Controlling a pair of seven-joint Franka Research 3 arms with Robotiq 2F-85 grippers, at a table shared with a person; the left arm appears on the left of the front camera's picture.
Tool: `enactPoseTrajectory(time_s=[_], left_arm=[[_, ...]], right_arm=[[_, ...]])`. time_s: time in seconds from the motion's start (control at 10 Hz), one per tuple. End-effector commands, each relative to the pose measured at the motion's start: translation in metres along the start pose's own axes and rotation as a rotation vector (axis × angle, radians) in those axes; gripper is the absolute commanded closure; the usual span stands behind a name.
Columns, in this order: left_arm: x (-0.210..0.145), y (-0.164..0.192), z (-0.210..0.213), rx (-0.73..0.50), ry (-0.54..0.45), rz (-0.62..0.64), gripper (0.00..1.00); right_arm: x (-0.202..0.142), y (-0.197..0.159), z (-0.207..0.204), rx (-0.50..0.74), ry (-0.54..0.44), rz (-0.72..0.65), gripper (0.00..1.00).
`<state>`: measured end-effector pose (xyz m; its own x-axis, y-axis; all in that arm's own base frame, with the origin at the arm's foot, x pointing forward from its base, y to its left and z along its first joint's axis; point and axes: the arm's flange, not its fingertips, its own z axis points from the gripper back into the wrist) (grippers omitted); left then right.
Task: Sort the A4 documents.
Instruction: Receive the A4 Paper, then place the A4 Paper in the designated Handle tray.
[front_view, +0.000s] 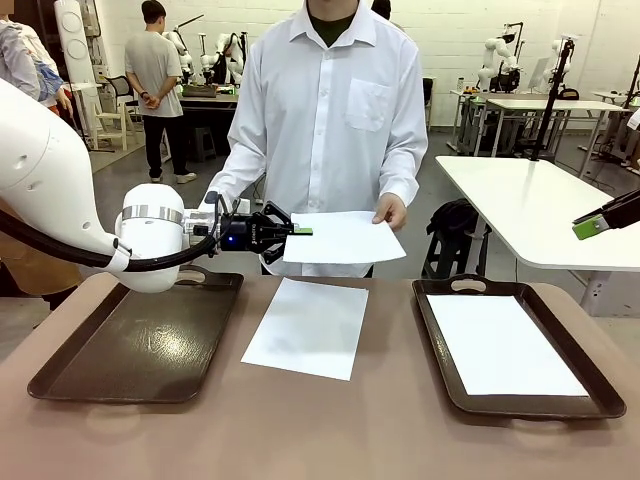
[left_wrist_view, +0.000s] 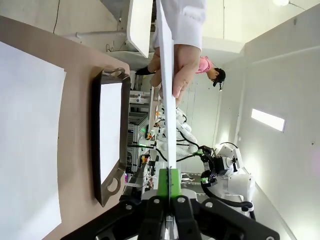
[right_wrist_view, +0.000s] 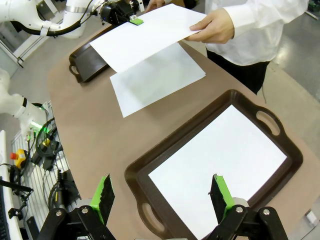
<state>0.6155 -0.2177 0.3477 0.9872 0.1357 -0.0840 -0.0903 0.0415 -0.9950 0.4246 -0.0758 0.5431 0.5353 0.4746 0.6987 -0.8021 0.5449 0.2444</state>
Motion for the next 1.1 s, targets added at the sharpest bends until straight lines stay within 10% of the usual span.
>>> enactPoseTrajectory(time_s=[0.0,1.0], left_arm=[[-0.0011,-0.0005,0.0027,0.005,0.03,-0.007,1.0],[-0.0002,0.0,0.0,0.0,0.003,-0.001,1.0]], right_arm=[[0.0,0.0001,-0.0015,-0.001,0.001,0.001,0.0],[0.0,0.0001,-0.0015,-0.001,0.001,0.001,0.0]])
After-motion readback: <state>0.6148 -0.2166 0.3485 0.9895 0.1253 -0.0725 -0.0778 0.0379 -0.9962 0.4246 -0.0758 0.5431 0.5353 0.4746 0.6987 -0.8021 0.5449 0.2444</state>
